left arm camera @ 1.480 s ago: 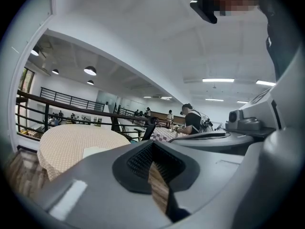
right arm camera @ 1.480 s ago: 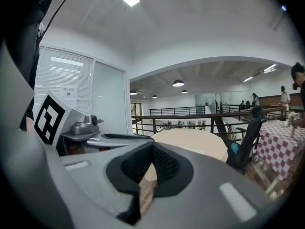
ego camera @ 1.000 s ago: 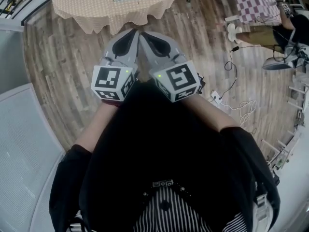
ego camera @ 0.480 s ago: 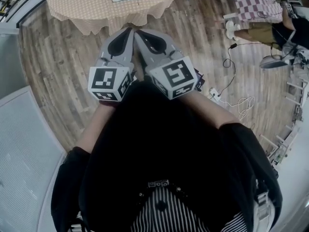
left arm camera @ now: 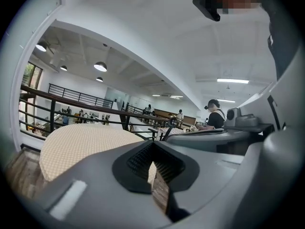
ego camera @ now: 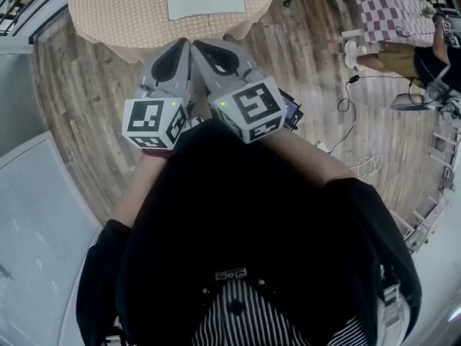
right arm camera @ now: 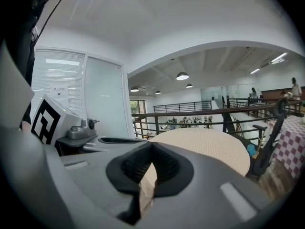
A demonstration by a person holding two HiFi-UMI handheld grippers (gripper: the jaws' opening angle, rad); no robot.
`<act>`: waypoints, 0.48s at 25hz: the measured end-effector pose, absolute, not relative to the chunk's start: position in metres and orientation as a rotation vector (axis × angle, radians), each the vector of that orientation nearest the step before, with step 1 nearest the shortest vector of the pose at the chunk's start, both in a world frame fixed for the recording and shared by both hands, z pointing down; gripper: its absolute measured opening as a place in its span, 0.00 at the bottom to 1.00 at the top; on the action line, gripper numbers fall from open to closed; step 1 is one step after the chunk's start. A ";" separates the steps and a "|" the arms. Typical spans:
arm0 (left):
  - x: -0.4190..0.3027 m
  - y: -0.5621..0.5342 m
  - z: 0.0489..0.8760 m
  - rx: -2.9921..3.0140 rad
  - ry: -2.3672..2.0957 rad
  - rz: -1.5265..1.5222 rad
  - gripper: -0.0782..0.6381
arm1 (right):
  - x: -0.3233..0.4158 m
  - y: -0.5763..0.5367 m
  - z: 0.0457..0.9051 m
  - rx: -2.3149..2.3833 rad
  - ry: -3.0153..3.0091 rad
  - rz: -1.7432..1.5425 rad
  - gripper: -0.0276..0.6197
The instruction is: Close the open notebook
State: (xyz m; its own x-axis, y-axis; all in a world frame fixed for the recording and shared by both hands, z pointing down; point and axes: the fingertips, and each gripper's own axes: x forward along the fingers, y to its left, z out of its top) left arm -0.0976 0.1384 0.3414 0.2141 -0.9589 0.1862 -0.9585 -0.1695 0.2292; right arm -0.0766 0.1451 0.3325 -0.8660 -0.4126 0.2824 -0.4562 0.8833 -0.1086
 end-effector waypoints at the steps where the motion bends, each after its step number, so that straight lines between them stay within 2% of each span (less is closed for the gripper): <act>1: -0.099 0.124 0.342 2.193 -1.803 0.000 0.11 | -0.078 0.131 0.333 0.654 -2.799 0.255 0.05; 12: -0.117 -0.008 0.323 2.168 -1.845 0.037 0.11 | -0.095 -0.002 0.317 0.604 -2.833 0.292 0.05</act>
